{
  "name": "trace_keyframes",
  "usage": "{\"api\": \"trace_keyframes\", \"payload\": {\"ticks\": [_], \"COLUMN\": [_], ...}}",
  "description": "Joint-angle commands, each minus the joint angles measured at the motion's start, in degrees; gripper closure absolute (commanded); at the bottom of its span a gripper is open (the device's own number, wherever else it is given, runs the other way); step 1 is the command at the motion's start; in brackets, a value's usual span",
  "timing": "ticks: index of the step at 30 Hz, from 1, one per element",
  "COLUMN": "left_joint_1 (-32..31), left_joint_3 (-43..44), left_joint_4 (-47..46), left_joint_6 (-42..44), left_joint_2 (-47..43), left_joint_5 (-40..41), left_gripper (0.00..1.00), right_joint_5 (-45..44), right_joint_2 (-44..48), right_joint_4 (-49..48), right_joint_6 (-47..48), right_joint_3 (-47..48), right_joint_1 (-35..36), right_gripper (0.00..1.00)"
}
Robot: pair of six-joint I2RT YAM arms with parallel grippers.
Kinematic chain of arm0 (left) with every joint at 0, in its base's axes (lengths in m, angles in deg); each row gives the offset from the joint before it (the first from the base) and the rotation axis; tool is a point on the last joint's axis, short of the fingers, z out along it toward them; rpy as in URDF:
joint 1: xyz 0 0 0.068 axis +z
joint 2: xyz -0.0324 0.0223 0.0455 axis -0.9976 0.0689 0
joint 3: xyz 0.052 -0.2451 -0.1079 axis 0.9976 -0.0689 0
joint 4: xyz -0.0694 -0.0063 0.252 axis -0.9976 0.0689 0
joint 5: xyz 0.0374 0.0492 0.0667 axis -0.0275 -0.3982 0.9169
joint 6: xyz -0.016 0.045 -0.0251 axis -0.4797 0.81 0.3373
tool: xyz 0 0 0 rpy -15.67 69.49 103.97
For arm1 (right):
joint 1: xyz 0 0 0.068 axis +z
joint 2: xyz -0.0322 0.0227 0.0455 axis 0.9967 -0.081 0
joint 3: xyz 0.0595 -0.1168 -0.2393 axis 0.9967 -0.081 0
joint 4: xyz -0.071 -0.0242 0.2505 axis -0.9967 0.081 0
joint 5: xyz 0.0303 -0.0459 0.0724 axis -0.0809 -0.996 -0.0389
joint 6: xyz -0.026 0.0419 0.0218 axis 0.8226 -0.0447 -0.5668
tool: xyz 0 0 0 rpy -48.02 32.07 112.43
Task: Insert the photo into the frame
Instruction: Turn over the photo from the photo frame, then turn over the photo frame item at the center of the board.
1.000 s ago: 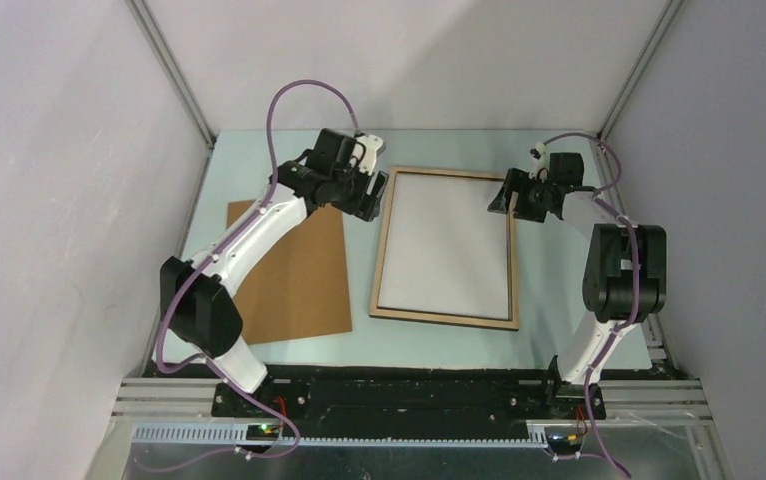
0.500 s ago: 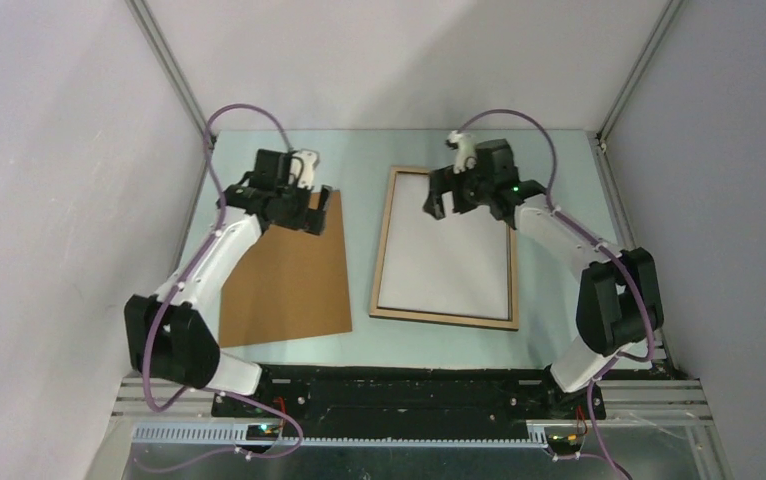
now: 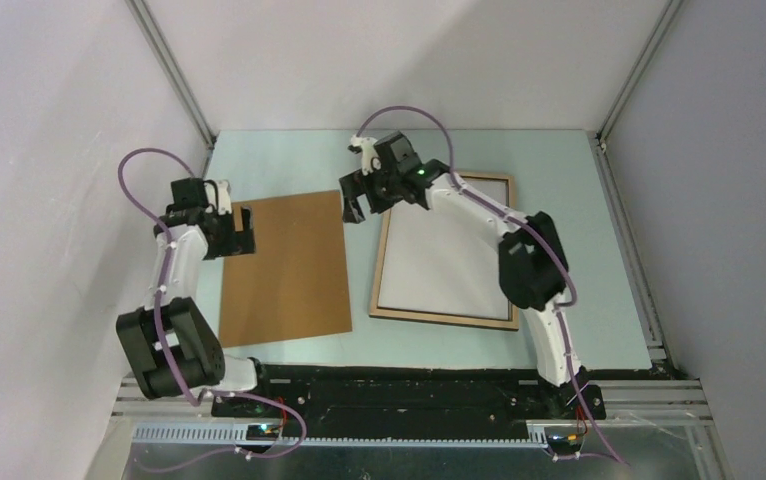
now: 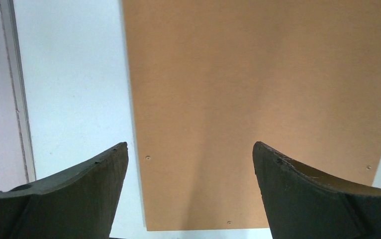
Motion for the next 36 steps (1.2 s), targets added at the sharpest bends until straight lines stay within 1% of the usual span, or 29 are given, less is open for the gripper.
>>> {"api": "trace_keyframes", "payload": {"ticks": [1,9,11,13,16,24,36], "left_joint_1": [5.1,11.2,12.1,12.7,13.1,13.1,13.1], "left_joint_3": [1.1,4.4,5.4,6.2,7.2,7.8,6.8], "left_joint_4": [-0.5,1.4,1.8,2.1,2.4,2.5,2.5], "left_joint_6": [3.9,6.0,6.3,6.4,6.5,6.4,6.8], "left_joint_2": [4.5,14.3,16.7,18.7,21.3,25.1,26.9], "left_joint_5": [-3.6,-8.0,-9.0,-10.2,-11.2,-13.6,-19.2], "left_gripper": [0.01,0.02,0.0,0.03,0.04,0.06,0.09], "right_joint_5": [3.7,8.1,9.3,10.3,11.2,13.0,17.3], "right_joint_2": [-7.6,-15.8,-17.3,-18.6,-20.4,-22.4,-22.5], "right_joint_4": [5.2,4.7,4.4,3.7,3.1,2.1,-1.4], "right_joint_6": [-5.3,-9.5,-10.7,-11.7,-13.0,-14.9,-18.3], "right_joint_3": [9.0,12.9,13.2,13.4,13.9,13.9,10.7], "right_joint_1": [1.8,3.3,3.2,3.4,3.5,3.6,3.4], "right_gripper": [0.01,0.0,0.0,0.01,0.03,0.04,0.05]}}
